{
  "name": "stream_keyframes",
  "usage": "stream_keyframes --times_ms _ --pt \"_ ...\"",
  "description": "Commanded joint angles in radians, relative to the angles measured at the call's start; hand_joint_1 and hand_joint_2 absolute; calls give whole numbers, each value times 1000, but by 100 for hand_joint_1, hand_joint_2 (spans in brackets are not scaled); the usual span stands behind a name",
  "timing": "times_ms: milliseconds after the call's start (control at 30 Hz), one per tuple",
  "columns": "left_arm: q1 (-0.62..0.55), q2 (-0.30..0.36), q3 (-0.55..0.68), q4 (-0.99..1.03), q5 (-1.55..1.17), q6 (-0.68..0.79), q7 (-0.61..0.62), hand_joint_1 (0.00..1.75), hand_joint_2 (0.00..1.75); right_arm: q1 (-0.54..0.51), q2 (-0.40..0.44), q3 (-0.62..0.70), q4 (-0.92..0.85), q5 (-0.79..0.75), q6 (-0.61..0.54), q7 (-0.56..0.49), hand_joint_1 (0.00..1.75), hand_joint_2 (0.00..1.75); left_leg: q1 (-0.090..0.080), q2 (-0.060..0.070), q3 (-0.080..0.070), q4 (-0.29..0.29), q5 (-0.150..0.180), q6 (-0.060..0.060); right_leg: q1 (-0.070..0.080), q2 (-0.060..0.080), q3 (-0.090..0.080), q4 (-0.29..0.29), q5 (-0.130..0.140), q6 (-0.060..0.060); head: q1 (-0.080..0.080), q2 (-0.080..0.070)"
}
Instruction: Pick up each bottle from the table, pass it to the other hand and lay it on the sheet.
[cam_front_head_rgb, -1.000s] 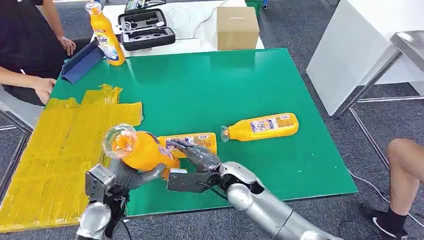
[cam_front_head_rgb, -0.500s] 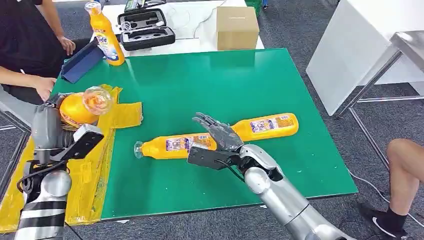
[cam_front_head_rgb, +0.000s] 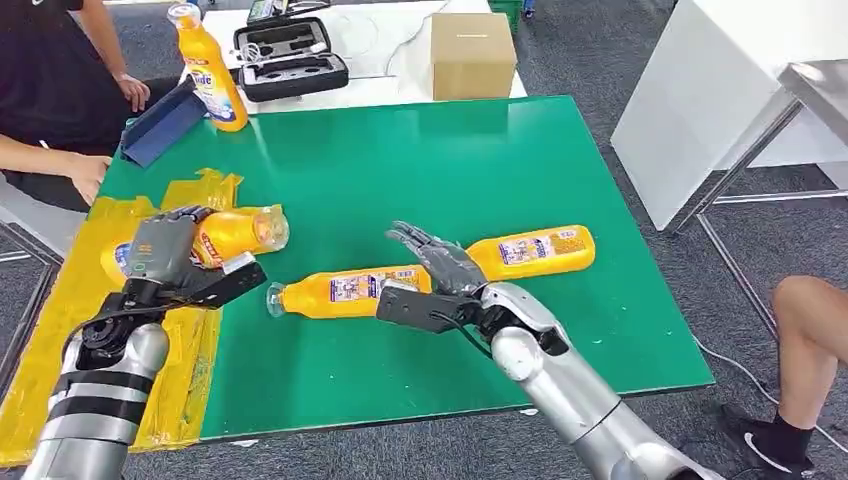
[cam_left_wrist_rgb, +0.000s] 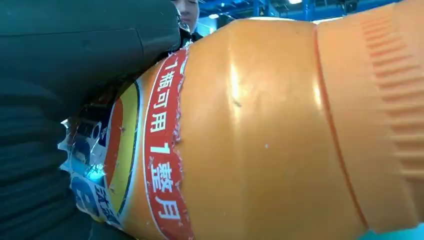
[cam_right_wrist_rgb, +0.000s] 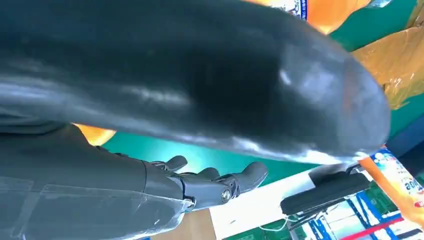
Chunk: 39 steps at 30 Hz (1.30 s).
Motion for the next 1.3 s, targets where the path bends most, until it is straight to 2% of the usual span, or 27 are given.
stream_keyframes --times_ms 33,167,233,467,767,1067,1100,1133,1300 --pt "-69 19 -42 116 -2 -2 4 175 175 -50 -13 16 37 -3 10 2 0 0 0 -1 1 0 -1 0 0 -2 2 1 -1 -1 0 0" --pt "-69 19 -42 116 -2 -2 4 175 175 -50 -13 16 37 -3 10 2 0 0 0 -1 0 0 0 0 0 -2 0 0 -1 -1 0 0" --pt "-86 37 -85 158 -43 -53 25 175 175 -56 -10 24 42 -5 17 3 0 0 0 -1 0 0 0 0 0 -2 1 0 -1 -1 0 0" --pt "-247 40 -193 578 -136 -41 9 175 175 -105 20 70 93 -18 42 3 0 0 0 -1 3 0 -1 -1 0 -3 4 1 -2 -1 0 0" --pt "-308 39 -232 727 -173 -85 31 175 175 -131 44 93 130 -20 51 4 0 0 0 0 3 1 -1 -1 1 -1 3 1 -2 -1 0 0" --pt "-314 42 -225 767 -173 -94 34 175 175 -129 46 102 143 -20 51 3 0 0 0 1 0 0 1 -1 0 0 0 0 0 -1 0 0" --pt "-317 42 -226 774 -175 -104 36 154 175 -130 47 103 146 -20 51 3 0 0 1 1 2 0 -1 -1 1 0 3 1 -1 -1 0 0" --pt "-317 42 -226 776 -177 -99 43 0 175 -132 48 104 150 -20 51 3 0 0 0 1 1 0 0 -1 1 0 1 1 -1 -1 0 0" --pt "-329 40 -212 784 -162 -109 22 0 175 -147 56 109 189 -19 54 5 0 0 0 1 2 0 -1 -1 0 0 3 1 -1 -1 0 0"
